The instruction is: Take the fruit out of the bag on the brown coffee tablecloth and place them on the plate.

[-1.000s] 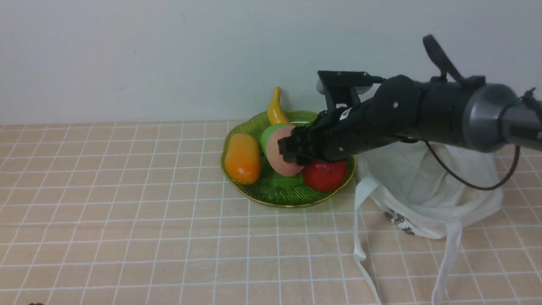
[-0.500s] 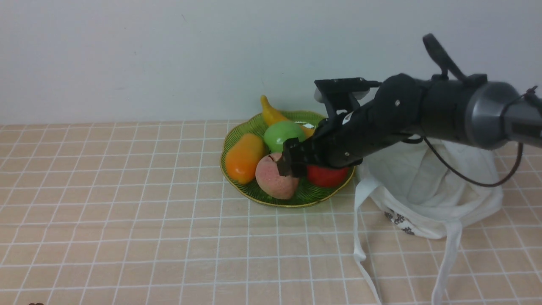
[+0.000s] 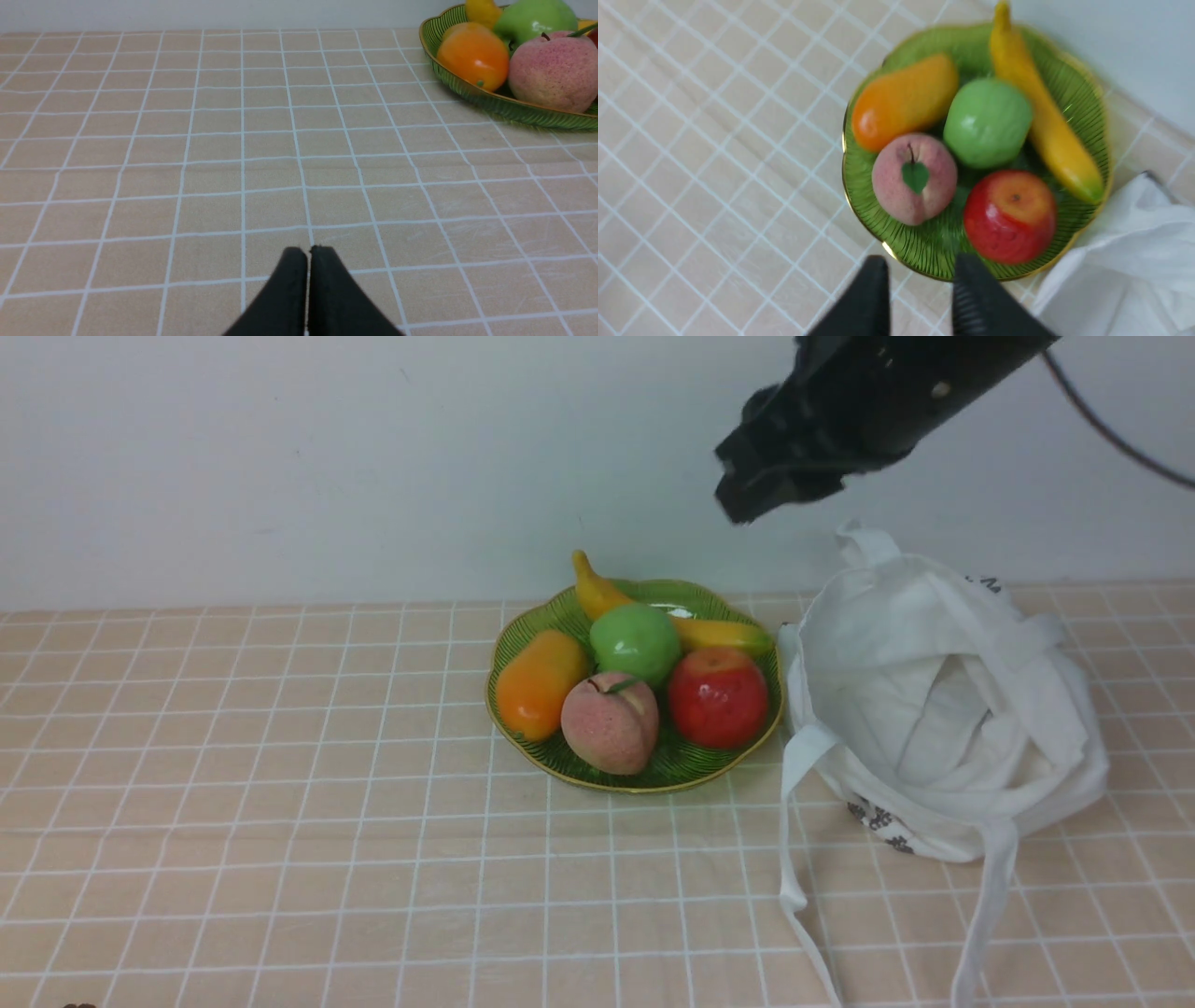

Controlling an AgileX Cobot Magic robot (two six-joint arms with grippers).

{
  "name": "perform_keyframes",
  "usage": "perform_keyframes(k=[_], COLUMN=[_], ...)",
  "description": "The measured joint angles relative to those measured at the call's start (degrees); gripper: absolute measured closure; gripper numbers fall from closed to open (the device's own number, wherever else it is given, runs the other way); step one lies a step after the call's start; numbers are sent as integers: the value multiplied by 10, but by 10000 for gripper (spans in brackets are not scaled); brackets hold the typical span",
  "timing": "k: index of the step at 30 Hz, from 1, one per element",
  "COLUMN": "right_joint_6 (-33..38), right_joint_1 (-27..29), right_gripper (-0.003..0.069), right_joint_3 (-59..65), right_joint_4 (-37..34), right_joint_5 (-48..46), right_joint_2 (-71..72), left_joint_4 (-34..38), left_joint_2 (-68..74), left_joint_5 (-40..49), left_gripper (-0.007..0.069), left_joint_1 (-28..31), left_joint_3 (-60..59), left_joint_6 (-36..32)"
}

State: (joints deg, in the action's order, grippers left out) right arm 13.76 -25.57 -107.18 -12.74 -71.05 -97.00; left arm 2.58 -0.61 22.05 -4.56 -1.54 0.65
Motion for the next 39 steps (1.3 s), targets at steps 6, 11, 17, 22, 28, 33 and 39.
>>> perform_keyframes(k=[6,11,17,22,28,33,39], right_joint_6=[-48,-85,-119,-138,-144,-146,-146], right_joint_1=[0,0,0,0,0,1,1], right_gripper=[666,671,671,671,673,673,673], right_joint_3=[51,152,375,624,847,925,961], right_joint_4=[53,101,145,155,156,157,157], right_joint_5=[-12,-15,26,243,498,571,576], right_joint_2=[134,275,485,701,884,952,967], left_joint_4=[0,0,0,0,0,0,0], left_joint_2=[0,0,0,0,0,0,0], left_joint_5=[0,0,0,0,0,0,0], left_gripper=[633,633,633,633,633,633,633], left_joint_1=[0,0,0,0,0,0,0], left_joint_3=[0,0,0,0,0,0,0], left_joint_6=[0,0,0,0,0,0,0])
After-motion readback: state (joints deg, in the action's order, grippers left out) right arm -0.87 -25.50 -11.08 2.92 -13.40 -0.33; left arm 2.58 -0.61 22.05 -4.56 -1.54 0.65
